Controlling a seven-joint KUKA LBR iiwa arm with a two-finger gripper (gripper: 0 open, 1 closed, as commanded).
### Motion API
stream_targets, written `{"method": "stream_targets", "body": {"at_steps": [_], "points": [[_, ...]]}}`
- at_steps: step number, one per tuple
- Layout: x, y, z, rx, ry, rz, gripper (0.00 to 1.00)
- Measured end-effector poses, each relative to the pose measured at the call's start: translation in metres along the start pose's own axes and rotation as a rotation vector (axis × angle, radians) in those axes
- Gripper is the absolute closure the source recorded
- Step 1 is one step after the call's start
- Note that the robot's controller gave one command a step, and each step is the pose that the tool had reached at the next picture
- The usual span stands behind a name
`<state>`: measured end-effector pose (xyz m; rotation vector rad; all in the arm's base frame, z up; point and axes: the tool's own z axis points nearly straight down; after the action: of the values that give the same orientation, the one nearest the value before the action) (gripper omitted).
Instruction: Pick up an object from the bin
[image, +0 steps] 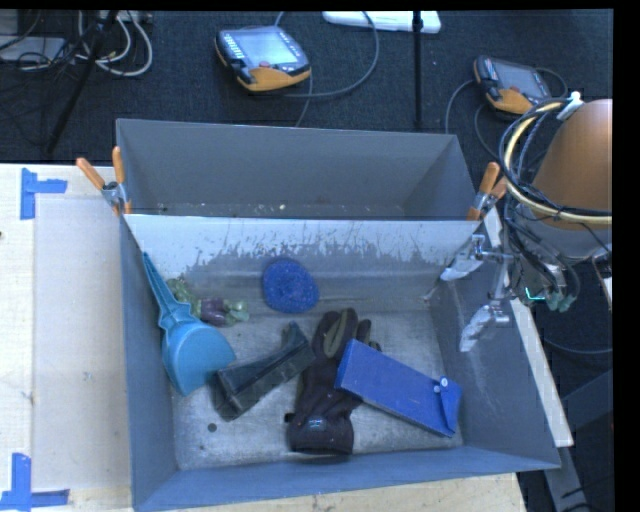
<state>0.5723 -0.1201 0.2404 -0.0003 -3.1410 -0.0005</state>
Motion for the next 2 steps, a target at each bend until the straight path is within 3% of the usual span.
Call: {"method": "stream_targets", "body": {"at_steps": [1, 2], "points": [[0.037, 0.012, 0.051, 0.001, -0.004, -0.061, 0.00], [0.030, 0.012, 0.118, 0.001, -0.004, -0.135, 0.00]]}}
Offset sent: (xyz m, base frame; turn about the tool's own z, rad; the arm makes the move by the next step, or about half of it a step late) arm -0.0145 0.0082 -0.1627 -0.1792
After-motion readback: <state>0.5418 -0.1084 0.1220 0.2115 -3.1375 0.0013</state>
